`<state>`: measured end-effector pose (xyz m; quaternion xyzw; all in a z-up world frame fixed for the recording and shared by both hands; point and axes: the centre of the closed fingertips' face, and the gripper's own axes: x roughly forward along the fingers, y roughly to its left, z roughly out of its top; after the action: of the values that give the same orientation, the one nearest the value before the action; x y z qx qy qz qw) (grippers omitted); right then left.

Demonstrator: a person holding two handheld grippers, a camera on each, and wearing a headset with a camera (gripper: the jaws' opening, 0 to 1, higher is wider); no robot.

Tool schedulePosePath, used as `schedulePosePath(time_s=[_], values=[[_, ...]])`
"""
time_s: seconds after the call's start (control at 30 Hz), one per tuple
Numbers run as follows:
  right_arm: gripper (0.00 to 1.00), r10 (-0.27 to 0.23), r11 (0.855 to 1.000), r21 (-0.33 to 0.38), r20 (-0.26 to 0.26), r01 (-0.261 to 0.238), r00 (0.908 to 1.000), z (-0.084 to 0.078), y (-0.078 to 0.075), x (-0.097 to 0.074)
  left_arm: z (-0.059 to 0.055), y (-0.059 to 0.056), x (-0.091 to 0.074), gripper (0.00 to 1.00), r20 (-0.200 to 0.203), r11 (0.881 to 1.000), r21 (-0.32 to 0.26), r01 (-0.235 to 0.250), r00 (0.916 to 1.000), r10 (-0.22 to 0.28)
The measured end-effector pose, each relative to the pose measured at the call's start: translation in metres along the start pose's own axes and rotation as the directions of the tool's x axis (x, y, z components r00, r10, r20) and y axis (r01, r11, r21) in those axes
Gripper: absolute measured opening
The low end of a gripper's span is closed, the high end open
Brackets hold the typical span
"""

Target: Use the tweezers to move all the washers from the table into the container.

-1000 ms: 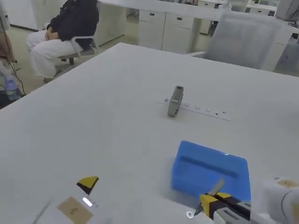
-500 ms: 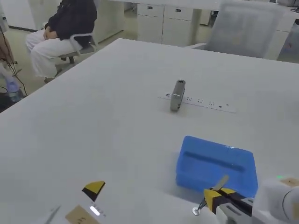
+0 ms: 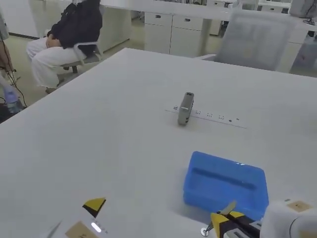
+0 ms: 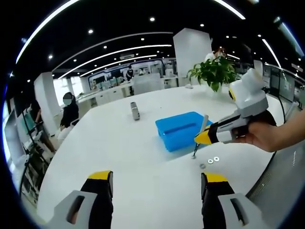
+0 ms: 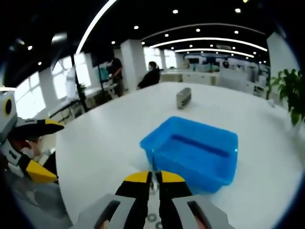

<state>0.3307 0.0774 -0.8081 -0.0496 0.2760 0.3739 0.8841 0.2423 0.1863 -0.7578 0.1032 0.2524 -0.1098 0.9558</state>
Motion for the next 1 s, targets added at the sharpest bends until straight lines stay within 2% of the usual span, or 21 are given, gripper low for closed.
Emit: schedulePosePath(time_s=[0.13, 0.3, 0.37, 0.43, 0.57, 0.67, 0.8, 0.93, 1.0], values=[[0.03, -0.008, 0.995, -0.095, -0.017, 0.007, 0.9998, -0.001, 0.003, 0.002, -0.002, -0.002, 0.002, 0.82, -0.012, 1.0, 0.006, 0.007, 0.9999, -0.007], [0.02, -0.006, 0.999, -0.052, -0.043, 0.004, 0.999, -0.001, -0.003, 0.001, -0.001, -0.002, 0.002, 0.87, -0.006, 0.999, 0.032, -0.002, 1.0, 0.002], [0.02, 0.007, 1.0, -0.029, -0.054, -0.008, 0.9985, -0.002, -0.003, 0.001, 0.0, -0.001, 0.002, 0.88, -0.005, 1.0, 0.029, -0.004, 1.0, 0.004], [0.02, 0.008, 0.999, -0.039, -0.064, -0.01, 0.9979, 0.001, -0.001, -0.001, 0.003, 0.0, 0.001, 0.91, 0.011, 1.0, 0.018, -0.003, 0.9999, 0.002], [0.02, 0.028, 0.999, -0.044, -0.043, -0.03, 0.9987, 0.013, 0.003, -0.01, 0.003, -0.003, 0.002, 0.99, 0.003, 1.0, 0.014, 0.011, 0.9999, -0.011], [0.02, 0.046, 0.998, -0.05, -0.018, -0.047, 0.9988, 0.026, 0.007, -0.017, 0.004, -0.004, 0.0, 0.99, 0.002, 0.999, 0.051, 0.012, 0.9999, -0.012], [0.02, 0.064, 0.996, -0.069, 0.015, -0.063, 0.9978, 0.044, 0.008, -0.025, 0.005, -0.004, -0.002, 0.99, 0.011, 0.999, 0.049, 0.023, 0.9997, -0.024], [0.02, 0.062, 0.996, -0.065, 0.051, -0.058, 0.9968, 0.061, 0.003, -0.029, 0.002, -0.004, -0.003, 0.99, 0.031, 0.999, 0.04, 0.035, 0.9988, -0.036], [0.02, 0.054, 0.998, -0.049, 0.078, -0.05, 0.9955, 0.072, -0.001, -0.029, -0.001, -0.005, 0.0, 0.99, 0.041, 0.999, 0.014, 0.046, 0.9981, -0.047]])
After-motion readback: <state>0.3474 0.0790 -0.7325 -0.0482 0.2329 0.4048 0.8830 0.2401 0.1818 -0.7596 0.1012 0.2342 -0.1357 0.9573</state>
